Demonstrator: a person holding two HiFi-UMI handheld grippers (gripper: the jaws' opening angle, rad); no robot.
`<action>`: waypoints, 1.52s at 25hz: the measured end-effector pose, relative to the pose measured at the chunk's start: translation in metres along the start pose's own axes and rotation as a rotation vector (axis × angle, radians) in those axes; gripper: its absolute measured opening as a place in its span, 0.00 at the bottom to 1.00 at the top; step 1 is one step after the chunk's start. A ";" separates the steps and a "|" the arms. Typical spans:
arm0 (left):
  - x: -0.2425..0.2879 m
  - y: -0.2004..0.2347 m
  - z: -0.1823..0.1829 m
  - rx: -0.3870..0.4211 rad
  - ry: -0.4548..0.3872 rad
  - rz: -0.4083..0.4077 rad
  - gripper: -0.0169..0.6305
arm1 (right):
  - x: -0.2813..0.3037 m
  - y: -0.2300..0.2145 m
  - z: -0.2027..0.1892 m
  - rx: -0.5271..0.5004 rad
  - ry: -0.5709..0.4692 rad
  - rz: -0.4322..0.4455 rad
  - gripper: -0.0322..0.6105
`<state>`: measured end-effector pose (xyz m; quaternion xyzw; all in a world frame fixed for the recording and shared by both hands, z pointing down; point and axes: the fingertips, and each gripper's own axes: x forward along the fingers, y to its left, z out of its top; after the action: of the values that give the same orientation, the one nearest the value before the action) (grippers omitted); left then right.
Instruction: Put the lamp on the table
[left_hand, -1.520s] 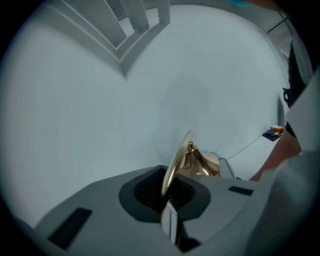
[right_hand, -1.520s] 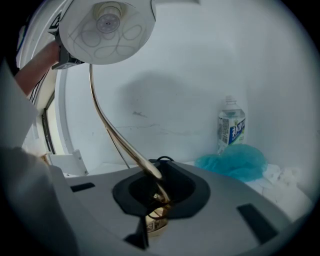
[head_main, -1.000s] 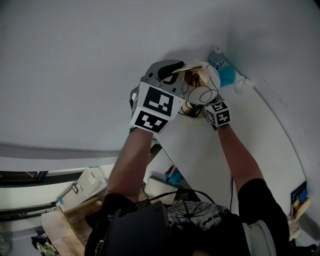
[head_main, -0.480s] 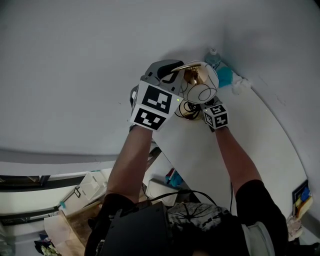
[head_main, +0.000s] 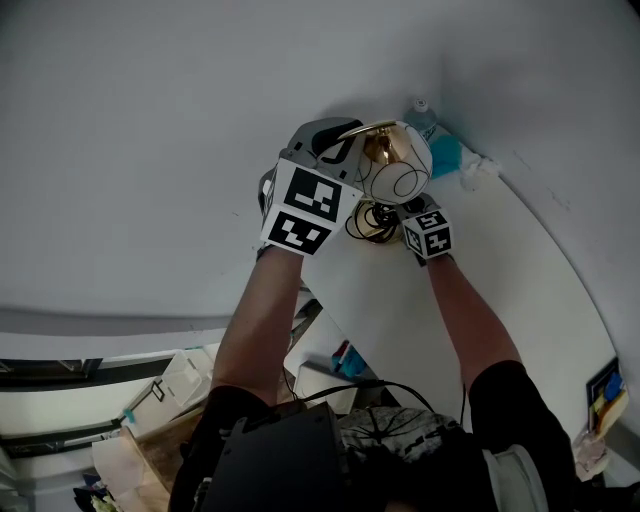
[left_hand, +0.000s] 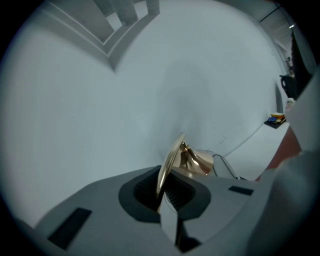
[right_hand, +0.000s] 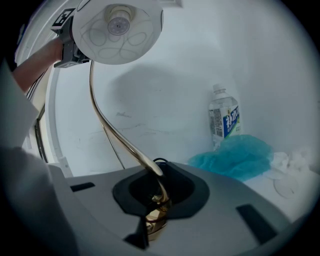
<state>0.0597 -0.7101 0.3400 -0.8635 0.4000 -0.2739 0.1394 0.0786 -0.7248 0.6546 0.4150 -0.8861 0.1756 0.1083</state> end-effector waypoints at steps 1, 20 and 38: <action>0.000 0.000 0.000 0.002 0.002 0.001 0.05 | 0.000 0.000 0.000 0.000 0.001 0.001 0.09; 0.006 0.003 -0.008 0.040 0.049 0.012 0.05 | 0.001 -0.001 -0.005 -0.006 0.017 -0.016 0.09; -0.036 0.012 0.002 0.104 0.036 0.120 0.26 | -0.032 -0.012 -0.003 -0.035 0.059 -0.077 0.31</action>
<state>0.0342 -0.6902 0.3198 -0.8244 0.4388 -0.3009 0.1930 0.1087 -0.7081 0.6496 0.4415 -0.8689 0.1677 0.1483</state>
